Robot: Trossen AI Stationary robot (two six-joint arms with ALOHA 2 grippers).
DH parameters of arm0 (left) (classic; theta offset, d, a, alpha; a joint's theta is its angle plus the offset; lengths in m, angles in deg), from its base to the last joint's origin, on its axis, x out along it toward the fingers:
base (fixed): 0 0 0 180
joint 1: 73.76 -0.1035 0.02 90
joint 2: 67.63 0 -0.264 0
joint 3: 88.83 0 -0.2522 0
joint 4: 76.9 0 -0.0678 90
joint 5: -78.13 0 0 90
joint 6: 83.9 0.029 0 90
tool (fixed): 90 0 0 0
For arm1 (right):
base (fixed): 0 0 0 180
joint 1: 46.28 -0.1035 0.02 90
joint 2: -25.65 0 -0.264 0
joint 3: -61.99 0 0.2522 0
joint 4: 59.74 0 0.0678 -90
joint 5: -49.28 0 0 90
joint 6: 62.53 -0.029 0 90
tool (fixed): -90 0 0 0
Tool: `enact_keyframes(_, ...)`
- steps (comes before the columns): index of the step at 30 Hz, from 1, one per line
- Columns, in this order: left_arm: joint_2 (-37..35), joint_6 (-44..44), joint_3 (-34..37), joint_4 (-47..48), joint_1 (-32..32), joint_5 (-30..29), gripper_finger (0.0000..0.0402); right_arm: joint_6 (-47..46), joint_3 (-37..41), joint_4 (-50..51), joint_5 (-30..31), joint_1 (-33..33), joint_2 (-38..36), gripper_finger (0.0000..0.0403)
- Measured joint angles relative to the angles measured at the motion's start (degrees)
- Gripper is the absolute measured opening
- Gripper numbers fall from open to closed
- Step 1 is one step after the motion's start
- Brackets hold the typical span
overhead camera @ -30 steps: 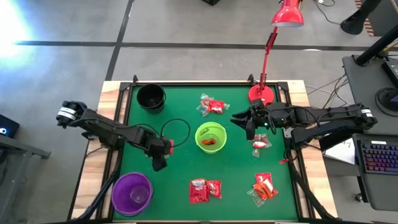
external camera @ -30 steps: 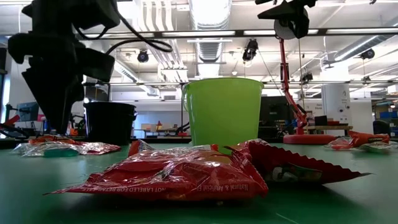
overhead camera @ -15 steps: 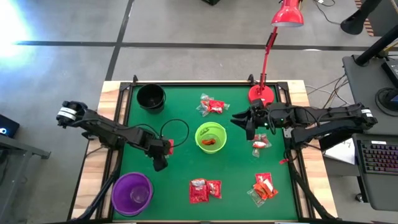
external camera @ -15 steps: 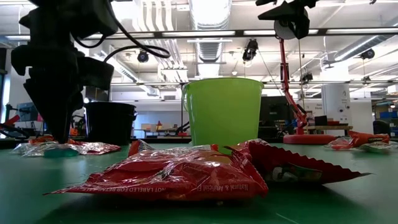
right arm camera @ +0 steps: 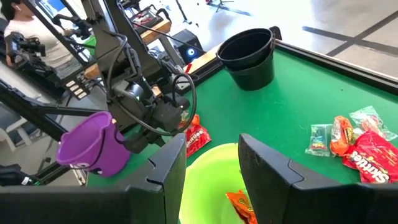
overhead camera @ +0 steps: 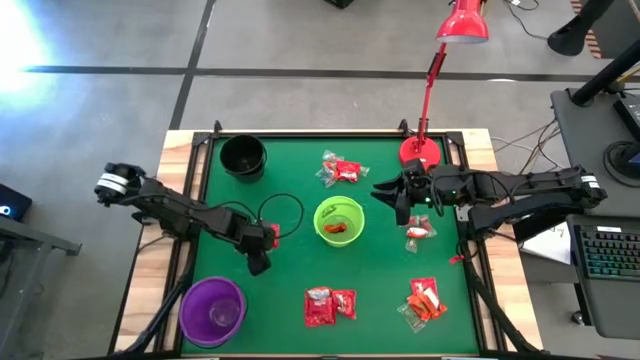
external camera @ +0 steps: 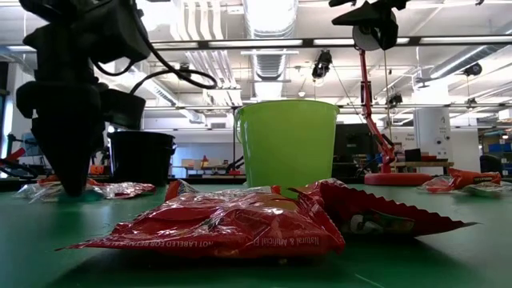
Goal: Sort candy
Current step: Put the blue gummy into the purple bucket
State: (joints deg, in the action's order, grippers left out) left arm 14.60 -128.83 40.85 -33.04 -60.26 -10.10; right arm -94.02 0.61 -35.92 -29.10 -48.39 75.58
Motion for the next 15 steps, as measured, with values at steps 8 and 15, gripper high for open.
enact_keyframes(8,-0.46,-0.18,-1.18,-0.65,0.0,0.71,0.0077,0.0,0.0,-0.04,0.0,0.0,0.0,0.0137)
enact_keyframes(15,-0.68,1.7,-3.74,-0.32,0.02,0.95,0.0008,0.0,0.0,0.02,0.0,0.0,0.0,0.0137)
